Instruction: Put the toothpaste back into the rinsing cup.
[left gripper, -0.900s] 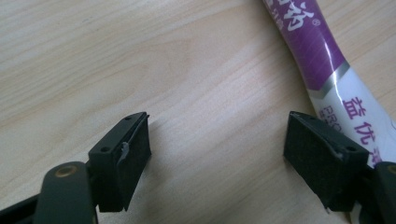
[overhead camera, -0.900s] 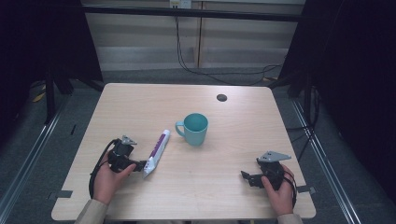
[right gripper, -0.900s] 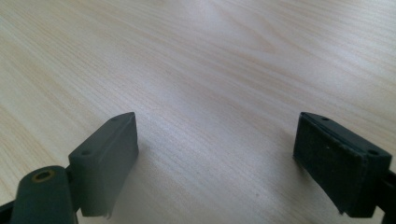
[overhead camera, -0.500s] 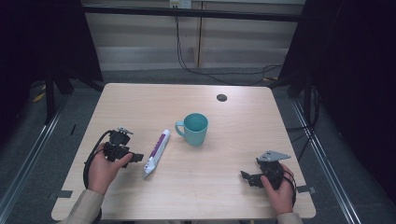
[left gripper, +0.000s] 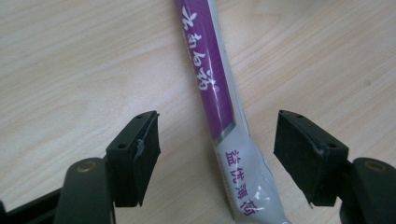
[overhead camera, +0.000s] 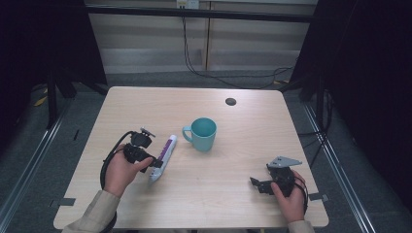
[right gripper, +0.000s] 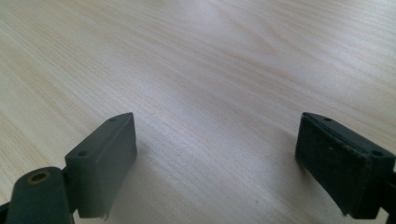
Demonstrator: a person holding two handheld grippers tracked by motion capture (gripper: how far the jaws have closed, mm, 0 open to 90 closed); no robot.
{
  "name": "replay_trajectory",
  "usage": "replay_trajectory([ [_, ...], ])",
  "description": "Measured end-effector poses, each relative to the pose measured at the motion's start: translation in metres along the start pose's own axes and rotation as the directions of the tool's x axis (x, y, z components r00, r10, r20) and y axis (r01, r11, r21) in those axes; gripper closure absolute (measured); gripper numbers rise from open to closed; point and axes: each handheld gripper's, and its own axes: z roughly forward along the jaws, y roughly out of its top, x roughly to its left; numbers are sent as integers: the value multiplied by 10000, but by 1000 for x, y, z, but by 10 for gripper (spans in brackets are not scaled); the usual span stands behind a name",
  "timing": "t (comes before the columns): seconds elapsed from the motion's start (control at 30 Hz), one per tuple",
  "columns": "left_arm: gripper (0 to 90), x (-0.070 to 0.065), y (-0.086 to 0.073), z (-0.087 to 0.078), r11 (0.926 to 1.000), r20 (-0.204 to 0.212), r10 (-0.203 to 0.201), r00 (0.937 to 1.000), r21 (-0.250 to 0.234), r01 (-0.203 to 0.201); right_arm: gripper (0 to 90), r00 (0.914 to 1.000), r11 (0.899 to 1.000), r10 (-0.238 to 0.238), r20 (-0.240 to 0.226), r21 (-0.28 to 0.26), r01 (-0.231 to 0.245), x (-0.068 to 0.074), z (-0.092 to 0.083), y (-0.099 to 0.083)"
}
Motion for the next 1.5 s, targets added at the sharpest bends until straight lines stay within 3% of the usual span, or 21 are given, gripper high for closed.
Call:
replay_trajectory([
  [0.1, 325, 0, 0, 2, 10000, 5, 72, 10000, 67, -72, 120, 10000, 10000, 22, 5, 4, -22, 0, 0, 0],
  [0.27, 344, -4, 1, 6, 9985, -158, 525, 9985, 134, -522, 120, 10000, 10000, 22, 2, 7, -22, 0, 0, 0],
  [0.5, 349, -4, 0, 13, 9991, -62, 265, 9996, 344, -263, 120, 10000, 10000, 26, 2, 10, -26, 0, 0, 0],
  [0.77, 414, -3, -1, 17, 9992, 59, -4, 10000, 397, 2, 120, 10000, 10000, 48, 6, 22, -48, 0, 0, 0],
  [0.97, 445, -3, -2, 20, 9993, -126, 124, 9998, 352, -120, 120, 10000, 10000, 49, 5, 18, -49, 0, 0, 0],
  [1.13, 448, -6, -3, 29, 9971, -133, 189, 9997, 736, -179, 119, 10000, 10000, 15, 7, 4, -15, 0, 1, 1],
  [1.27, 489, -10, -2, 29, 9952, -225, 382, 9990, 907, -360, 120, 10000, 10000, 38, -10, 1, -38, 0, 1, 1],
  [1.3, 561, -11, -2, 29, 9954, -292, 310, 9991, 910, -282, 120, 10000, 10000, 38, -17, 2, -38, 0, 1, 1],
  [1.4, 603, -13, 0, 29, 9940, -609, 378, 9974, 1047, -313, 120, 10000, 10000, 5, -23, -6, -5, 0, 1, 1],
  [1.5, 671, -12, 2, 29, 9931, -546, 333, 9980, 1143, -269, 119, 10000, 10000, -21, -28, -8, 21, -1, 2, 2],
])
